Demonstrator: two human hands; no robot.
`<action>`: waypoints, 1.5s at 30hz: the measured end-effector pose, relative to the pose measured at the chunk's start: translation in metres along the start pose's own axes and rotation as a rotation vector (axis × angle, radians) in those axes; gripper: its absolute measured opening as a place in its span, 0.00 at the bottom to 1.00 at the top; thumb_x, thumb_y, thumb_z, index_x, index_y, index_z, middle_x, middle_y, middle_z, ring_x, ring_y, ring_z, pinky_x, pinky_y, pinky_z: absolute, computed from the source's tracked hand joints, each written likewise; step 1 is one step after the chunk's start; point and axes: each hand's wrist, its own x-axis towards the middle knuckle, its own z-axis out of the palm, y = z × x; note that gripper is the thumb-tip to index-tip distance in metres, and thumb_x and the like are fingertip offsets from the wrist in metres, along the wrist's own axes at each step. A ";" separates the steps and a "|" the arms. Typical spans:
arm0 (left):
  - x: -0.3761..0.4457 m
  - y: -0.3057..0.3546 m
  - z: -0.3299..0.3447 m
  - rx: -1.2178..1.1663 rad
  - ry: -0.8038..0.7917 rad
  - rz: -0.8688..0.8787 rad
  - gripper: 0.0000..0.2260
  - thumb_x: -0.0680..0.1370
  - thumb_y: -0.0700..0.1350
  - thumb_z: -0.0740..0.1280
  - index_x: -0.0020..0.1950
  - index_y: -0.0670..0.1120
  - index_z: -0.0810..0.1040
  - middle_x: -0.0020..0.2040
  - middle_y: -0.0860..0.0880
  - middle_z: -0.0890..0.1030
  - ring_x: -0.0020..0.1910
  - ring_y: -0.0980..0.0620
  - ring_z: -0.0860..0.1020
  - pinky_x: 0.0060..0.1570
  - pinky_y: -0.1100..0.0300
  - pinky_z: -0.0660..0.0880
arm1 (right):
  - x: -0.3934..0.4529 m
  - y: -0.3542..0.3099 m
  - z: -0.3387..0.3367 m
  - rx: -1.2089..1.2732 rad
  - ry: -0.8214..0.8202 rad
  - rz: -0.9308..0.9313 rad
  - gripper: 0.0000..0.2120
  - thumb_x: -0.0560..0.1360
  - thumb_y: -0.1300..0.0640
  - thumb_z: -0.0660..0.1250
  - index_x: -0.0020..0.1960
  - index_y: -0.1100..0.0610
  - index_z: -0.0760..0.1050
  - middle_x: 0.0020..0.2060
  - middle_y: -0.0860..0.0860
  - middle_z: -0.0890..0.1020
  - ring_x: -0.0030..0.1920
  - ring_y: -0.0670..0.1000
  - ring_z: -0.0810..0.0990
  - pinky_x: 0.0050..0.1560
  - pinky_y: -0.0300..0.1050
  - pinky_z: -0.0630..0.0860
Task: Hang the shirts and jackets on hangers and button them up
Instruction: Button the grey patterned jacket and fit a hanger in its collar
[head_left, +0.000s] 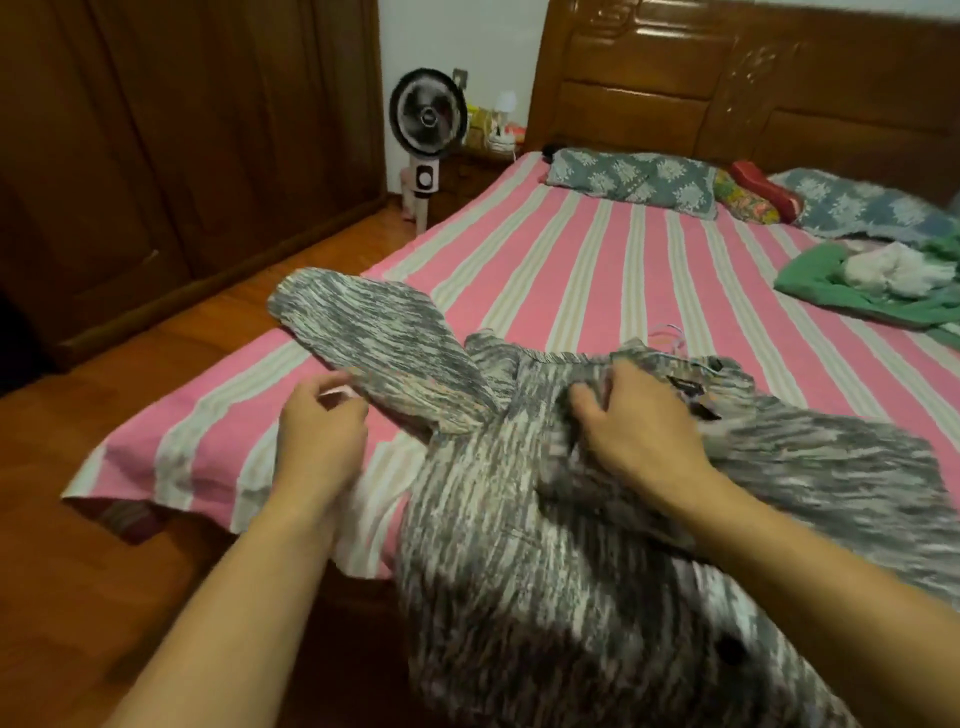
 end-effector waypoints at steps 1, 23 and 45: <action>0.006 -0.001 -0.009 -0.060 0.031 -0.038 0.18 0.76 0.38 0.64 0.64 0.51 0.75 0.50 0.44 0.79 0.36 0.48 0.75 0.40 0.53 0.72 | 0.008 -0.011 0.008 -0.082 -0.163 -0.037 0.24 0.80 0.37 0.58 0.37 0.56 0.69 0.32 0.52 0.76 0.35 0.57 0.75 0.33 0.46 0.67; 0.075 -0.006 -0.026 -0.816 -0.071 -0.379 0.34 0.78 0.62 0.68 0.79 0.47 0.65 0.78 0.43 0.67 0.75 0.42 0.68 0.75 0.44 0.64 | 0.106 -0.125 0.085 -0.107 -0.087 -0.756 0.15 0.85 0.50 0.57 0.63 0.53 0.79 0.62 0.52 0.82 0.61 0.58 0.80 0.59 0.51 0.78; -0.139 -0.041 0.169 0.807 -1.068 0.912 0.42 0.73 0.64 0.73 0.81 0.61 0.56 0.72 0.54 0.68 0.68 0.55 0.72 0.68 0.54 0.71 | -0.105 0.250 -0.083 1.306 -0.087 0.712 0.22 0.82 0.42 0.58 0.55 0.60 0.78 0.57 0.60 0.79 0.52 0.57 0.81 0.47 0.49 0.76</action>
